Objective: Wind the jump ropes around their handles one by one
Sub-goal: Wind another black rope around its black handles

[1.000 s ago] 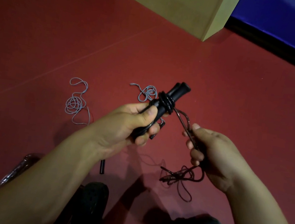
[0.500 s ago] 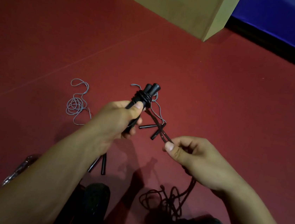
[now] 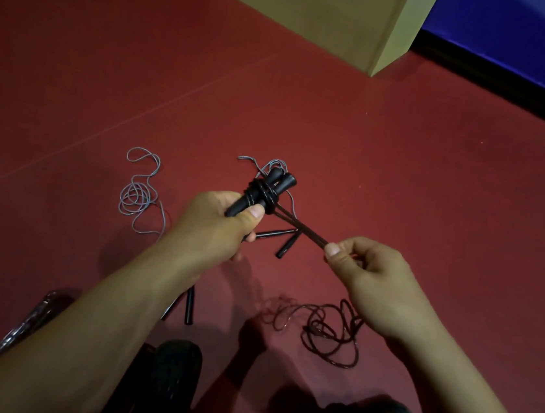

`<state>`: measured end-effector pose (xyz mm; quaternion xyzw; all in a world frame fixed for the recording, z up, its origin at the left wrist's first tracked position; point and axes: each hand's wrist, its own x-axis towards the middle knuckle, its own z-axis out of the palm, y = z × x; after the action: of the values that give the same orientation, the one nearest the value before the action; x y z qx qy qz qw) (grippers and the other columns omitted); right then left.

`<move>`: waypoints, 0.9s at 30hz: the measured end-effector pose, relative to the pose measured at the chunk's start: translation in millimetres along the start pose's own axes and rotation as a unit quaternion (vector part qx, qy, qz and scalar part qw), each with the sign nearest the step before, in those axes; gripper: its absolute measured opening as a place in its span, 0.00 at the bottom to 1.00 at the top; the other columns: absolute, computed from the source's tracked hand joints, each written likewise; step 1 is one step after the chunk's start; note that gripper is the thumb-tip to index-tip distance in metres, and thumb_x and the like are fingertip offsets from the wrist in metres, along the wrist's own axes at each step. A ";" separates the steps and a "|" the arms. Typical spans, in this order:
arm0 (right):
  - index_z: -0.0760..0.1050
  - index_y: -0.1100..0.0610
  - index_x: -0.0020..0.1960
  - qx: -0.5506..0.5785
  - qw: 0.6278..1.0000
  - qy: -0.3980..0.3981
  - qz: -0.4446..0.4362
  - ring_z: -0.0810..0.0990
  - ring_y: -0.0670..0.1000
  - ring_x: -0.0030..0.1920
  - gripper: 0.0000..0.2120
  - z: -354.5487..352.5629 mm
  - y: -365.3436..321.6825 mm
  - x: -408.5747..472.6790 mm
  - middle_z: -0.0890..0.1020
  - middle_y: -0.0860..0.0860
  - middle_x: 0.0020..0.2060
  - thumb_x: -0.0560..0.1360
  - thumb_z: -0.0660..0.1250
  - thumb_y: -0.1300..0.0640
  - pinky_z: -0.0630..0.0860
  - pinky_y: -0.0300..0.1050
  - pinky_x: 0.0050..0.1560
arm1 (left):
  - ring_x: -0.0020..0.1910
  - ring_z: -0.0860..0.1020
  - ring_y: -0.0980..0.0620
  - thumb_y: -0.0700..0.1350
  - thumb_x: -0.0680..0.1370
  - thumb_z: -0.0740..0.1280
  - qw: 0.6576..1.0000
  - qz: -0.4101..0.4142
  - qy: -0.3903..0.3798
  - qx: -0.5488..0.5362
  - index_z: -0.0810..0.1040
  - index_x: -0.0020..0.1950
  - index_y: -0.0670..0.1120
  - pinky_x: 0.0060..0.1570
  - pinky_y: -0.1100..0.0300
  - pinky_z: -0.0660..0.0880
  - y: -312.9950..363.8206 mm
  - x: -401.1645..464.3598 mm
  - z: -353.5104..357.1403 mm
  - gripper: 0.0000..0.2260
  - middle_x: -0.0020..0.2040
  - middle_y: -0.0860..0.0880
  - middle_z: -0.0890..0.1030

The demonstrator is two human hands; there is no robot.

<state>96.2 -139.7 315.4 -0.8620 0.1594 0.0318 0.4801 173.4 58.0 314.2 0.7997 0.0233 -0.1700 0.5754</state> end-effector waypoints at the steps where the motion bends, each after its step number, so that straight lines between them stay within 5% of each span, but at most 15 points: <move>1: 0.75 0.56 0.37 0.010 1.000 -0.014 0.003 0.63 0.45 0.24 0.15 -1.1 -1.1 -0.8 0.67 0.44 0.23 0.76 0.68 0.47 0.61 0.41 0.28 | 0.21 0.71 0.58 0.45 0.81 0.65 1.000 0.009 0.002 0.017 0.81 0.47 0.48 0.24 0.69 0.70 -1.2 0.5 0.1 0.06 0.32 0.51 0.78; 6: 0.70 0.53 0.32 0.037 0.998 -0.046 -0.021 0.65 0.47 0.25 0.18 -2.1 -7.8 -4.6 0.68 0.45 0.23 0.72 0.73 0.46 0.64 0.42 0.30 | 0.23 0.73 0.62 0.46 0.80 0.66 0.989 0.049 -0.013 0.137 0.80 0.46 0.50 0.34 0.62 0.72 -6.5 0.4 -1.4 0.05 0.33 0.52 0.81; 11: 0.67 0.53 0.32 0.106 0.992 -0.025 -0.071 0.62 0.44 0.28 0.17 0.2 -13.0 -7.1 0.65 0.45 0.26 0.75 0.70 0.51 0.61 0.36 0.28 | 0.30 0.77 0.58 0.48 0.80 0.66 0.974 0.014 -0.114 0.198 0.79 0.47 0.51 0.40 0.55 0.79 -9.9 -3.1 -1.0 0.05 0.35 0.51 0.82; 20: 0.70 0.57 0.36 0.160 0.980 -0.066 -0.103 0.65 0.39 0.27 0.15 1.9 -9.5 -3.7 0.69 0.41 0.26 0.81 0.63 0.57 0.63 0.30 0.30 | 0.27 0.77 0.56 0.49 0.81 0.65 0.923 0.000 -0.277 0.268 0.78 0.46 0.52 0.34 0.63 0.73 -0.3 -16.9 3.8 0.06 0.36 0.53 0.82; 27: 0.73 0.62 0.40 0.068 0.990 -0.056 -0.106 0.64 0.47 0.32 0.16 -6.4 -2.4 0.5 0.66 0.51 0.31 0.79 0.64 0.51 0.63 0.42 0.33 | 0.28 0.76 0.54 0.49 0.81 0.66 0.889 0.008 -0.382 0.253 0.77 0.44 0.51 0.29 0.66 0.70 4.8 -24.8 3.2 0.07 0.35 0.54 0.81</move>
<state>96.8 -144.0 320.6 -0.8363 0.0416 0.0180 0.5463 150.4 57.4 325.1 0.7916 -0.2489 -0.4579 0.3192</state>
